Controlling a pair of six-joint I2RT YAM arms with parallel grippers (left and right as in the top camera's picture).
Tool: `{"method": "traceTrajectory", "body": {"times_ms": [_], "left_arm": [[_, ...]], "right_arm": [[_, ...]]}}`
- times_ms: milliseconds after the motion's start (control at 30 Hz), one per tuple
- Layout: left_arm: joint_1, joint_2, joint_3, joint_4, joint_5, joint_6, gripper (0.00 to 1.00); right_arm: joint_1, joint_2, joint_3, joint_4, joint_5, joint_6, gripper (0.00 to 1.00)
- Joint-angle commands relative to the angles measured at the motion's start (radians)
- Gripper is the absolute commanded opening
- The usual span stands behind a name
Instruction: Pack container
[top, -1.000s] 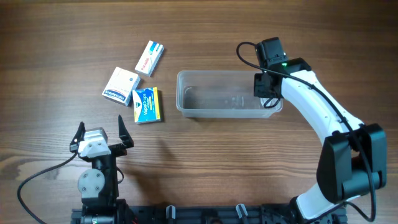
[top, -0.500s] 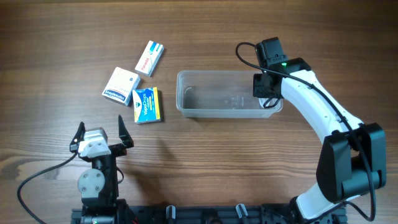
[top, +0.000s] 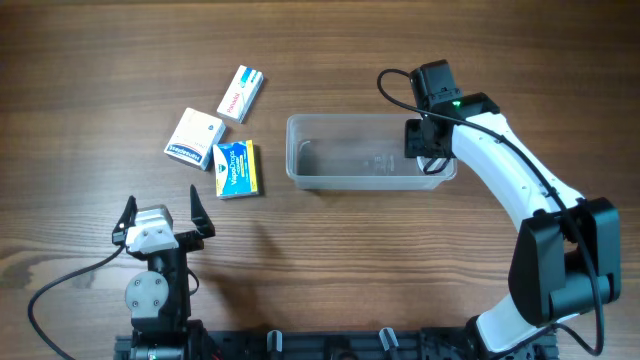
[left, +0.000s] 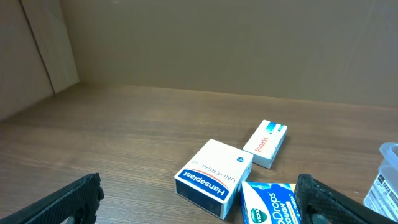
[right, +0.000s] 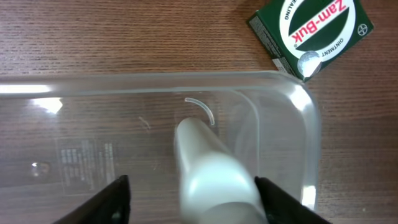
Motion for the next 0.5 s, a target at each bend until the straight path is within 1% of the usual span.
{"method": "traceTrajectory", "body": {"times_ms": [0,233,467], "left_arm": [[-0.005,-0.011,-0.007,0.003,-0.006,0.015,1.0],[-0.005,-0.011,-0.007,0.003,-0.006,0.015,1.0],[-0.005,-0.011,-0.007,0.003,-0.006,0.015,1.0]], "right_arm": [[0.0,0.019,-0.002,0.003,0.0,-0.016,0.66],[0.0,0.018,0.01,0.006,-0.003,-0.016,0.67],[0.0,0.015,0.059,0.002,-0.054,-0.017,0.68]]}}
